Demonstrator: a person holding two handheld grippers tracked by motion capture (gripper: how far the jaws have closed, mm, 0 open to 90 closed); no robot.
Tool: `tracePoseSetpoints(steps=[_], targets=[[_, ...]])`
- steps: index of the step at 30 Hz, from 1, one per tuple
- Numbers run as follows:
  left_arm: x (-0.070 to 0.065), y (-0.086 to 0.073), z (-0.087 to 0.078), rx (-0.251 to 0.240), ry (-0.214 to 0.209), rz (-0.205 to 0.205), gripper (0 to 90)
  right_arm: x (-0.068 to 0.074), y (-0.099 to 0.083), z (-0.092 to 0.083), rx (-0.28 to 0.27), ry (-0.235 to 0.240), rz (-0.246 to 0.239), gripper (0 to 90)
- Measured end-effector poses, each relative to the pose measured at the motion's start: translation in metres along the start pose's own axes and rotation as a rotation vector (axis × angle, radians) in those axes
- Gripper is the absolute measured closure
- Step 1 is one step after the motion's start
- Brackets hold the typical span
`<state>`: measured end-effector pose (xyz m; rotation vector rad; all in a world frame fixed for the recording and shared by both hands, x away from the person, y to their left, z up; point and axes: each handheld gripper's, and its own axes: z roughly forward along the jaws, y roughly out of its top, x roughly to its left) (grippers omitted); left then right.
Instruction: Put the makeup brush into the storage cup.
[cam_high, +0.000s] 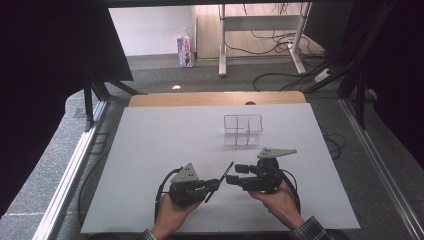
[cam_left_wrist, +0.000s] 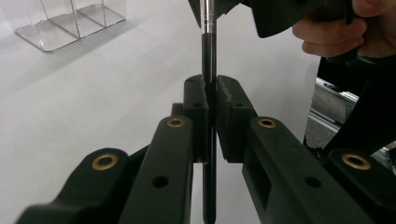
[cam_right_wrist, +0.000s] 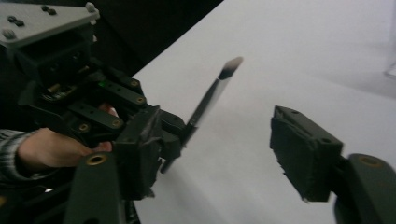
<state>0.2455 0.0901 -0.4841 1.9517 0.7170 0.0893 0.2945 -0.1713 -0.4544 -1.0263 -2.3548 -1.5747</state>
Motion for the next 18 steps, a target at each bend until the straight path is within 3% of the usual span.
tracePoseSetpoints(steps=[10,12,14,18], targets=[[-0.002,0.000,0.002,0.001,-0.007,0.010,83.4,-0.005,0.001,0.008,0.006,0.064,0.063,63.9],[-0.003,0.000,0.004,0.013,-0.007,0.017,83.1,-0.007,0.000,0.010,0.009,0.091,0.078,78.0],[-0.004,0.000,0.005,0.022,-0.004,0.026,82.7,-0.010,-0.001,0.011,0.003,0.154,0.133,83.4],[-0.001,0.000,0.004,0.026,0.004,0.011,76.0,-0.009,0.000,0.011,0.018,0.121,0.120,83.8]])
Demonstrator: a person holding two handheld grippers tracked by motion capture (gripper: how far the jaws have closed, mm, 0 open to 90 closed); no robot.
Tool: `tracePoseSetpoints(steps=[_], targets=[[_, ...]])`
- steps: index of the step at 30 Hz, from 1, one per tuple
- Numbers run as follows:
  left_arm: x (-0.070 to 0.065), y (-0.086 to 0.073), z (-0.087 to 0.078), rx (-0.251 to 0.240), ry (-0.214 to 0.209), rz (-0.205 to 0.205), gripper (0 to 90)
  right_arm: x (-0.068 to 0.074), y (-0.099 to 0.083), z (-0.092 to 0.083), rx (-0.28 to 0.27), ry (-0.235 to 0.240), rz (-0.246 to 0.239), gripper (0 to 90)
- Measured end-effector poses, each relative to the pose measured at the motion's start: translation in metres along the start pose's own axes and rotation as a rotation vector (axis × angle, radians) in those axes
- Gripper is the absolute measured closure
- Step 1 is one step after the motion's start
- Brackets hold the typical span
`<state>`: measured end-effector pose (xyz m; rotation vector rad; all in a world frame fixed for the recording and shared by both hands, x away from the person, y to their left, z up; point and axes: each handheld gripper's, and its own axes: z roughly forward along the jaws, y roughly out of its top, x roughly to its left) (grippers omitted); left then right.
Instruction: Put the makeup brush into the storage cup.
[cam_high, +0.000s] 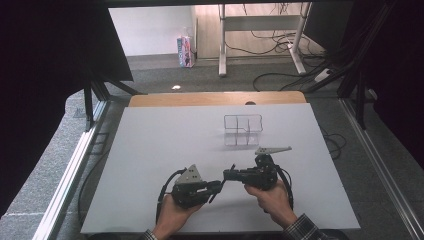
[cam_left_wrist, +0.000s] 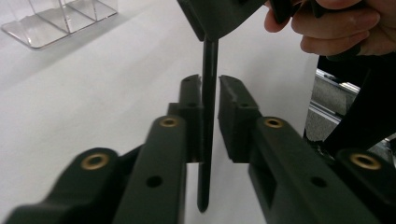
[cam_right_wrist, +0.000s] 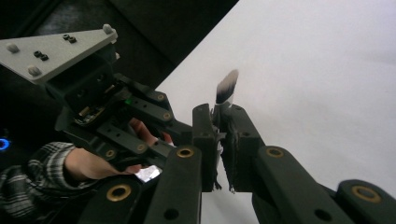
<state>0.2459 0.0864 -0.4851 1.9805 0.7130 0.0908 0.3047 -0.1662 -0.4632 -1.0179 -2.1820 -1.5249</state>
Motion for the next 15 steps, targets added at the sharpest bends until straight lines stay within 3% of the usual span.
tracePoseSetpoints(steps=[7,15], targets=[[0.0039,0.0011,-0.0051,0.003,0.022,-0.015,59.2,0.0008,0.0007,-0.0034,0.003,-0.043,-0.029,83.7],[0.0061,0.0005,-0.0068,0.036,0.049,-0.020,41.8,0.0049,0.0008,-0.0053,0.008,-0.086,-0.094,83.7]])
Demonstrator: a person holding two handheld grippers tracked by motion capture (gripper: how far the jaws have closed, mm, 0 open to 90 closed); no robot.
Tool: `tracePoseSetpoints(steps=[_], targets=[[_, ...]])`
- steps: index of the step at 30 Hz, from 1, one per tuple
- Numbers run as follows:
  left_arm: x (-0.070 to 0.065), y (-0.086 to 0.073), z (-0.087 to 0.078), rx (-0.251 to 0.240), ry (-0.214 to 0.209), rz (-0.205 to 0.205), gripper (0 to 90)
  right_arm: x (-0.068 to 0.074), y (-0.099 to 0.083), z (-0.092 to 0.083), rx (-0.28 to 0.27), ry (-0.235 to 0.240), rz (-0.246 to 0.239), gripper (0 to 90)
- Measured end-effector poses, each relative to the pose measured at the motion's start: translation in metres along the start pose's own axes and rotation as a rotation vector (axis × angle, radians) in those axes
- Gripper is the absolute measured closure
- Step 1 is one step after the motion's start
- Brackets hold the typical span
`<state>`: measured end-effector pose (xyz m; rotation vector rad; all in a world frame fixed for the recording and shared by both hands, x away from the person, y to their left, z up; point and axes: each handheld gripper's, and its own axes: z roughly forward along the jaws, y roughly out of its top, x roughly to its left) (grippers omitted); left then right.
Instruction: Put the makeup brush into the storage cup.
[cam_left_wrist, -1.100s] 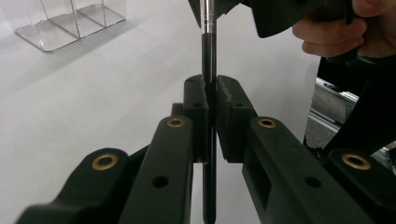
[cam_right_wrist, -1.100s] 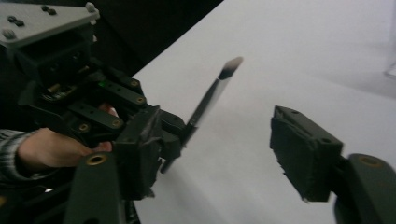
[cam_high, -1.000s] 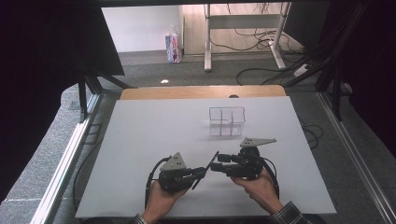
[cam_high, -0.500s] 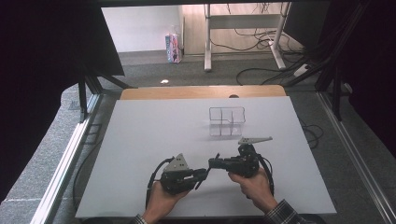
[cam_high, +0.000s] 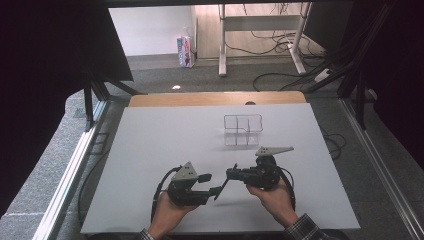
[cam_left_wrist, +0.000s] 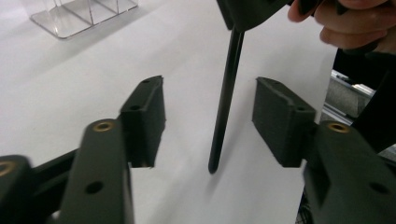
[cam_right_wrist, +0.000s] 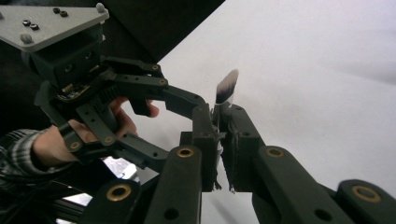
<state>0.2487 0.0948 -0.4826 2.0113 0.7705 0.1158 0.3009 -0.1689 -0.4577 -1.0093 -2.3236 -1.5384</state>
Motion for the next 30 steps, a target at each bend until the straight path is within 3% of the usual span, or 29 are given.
tracePoseSetpoints(steps=[17,30], targets=[[0.005,-0.006,-0.008,0.052,0.043,-0.020,19.4,0.004,0.000,-0.007,-0.013,-0.062,-0.070,83.5],[0.013,-0.011,-0.019,0.081,0.080,-0.045,12.5,0.003,0.000,-0.014,-0.025,-0.100,-0.091,83.6]])
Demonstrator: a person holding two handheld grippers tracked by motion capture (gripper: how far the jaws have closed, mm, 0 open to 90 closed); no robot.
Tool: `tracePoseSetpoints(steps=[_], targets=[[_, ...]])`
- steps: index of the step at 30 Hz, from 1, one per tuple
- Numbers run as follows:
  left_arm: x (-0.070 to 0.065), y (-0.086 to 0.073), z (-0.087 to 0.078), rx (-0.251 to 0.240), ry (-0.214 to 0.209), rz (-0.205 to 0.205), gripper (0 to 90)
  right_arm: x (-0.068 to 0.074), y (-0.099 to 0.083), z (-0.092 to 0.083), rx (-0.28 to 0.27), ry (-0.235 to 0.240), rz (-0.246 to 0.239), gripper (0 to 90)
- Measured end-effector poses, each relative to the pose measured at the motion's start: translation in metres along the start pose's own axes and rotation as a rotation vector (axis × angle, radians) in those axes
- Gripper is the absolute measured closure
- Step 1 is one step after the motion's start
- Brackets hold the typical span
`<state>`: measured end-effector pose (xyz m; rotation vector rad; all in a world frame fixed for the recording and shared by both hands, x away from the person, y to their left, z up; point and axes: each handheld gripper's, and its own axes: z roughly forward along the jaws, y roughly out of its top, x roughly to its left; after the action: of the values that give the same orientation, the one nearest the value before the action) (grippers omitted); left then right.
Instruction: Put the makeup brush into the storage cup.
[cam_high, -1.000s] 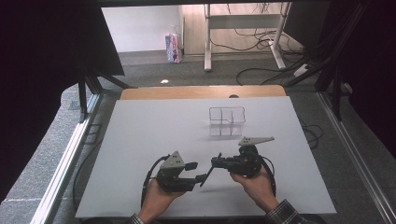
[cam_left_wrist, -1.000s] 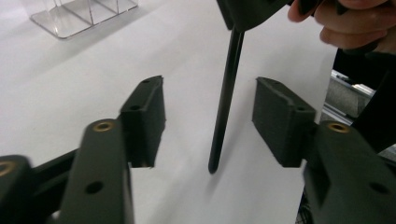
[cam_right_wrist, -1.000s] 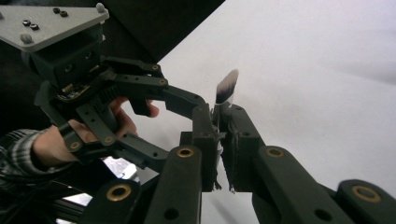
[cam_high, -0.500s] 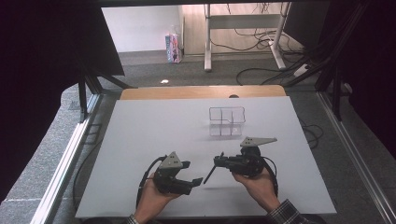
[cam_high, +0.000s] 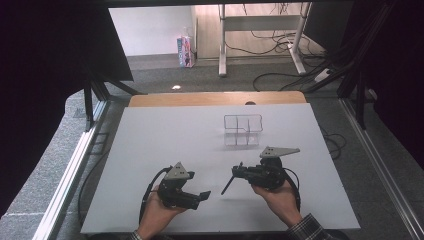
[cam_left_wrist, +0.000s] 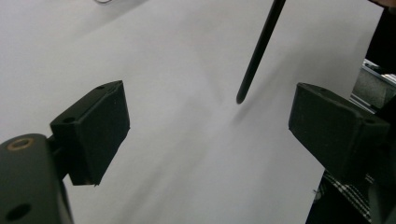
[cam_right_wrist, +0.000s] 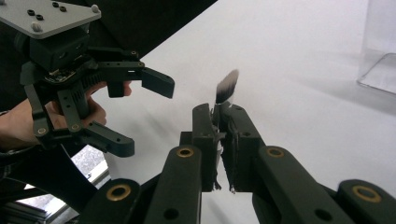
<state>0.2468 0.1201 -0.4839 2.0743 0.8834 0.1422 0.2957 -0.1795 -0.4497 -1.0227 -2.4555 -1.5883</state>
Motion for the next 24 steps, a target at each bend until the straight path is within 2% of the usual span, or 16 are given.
tracePoseSetpoints(steps=[13,18,24], targets=[[0.010,-0.004,-0.012,0.018,0.017,-0.043,5.9,-0.003,0.001,-0.007,-0.008,-0.033,-0.025,83.5],[0.013,-0.007,-0.014,0.042,0.024,-0.040,4.2,-0.003,0.001,-0.009,-0.008,-0.042,-0.033,83.5],[0.015,-0.009,-0.017,0.039,0.052,-0.032,3.5,-0.004,0.001,-0.012,-0.008,-0.056,-0.043,83.5]])
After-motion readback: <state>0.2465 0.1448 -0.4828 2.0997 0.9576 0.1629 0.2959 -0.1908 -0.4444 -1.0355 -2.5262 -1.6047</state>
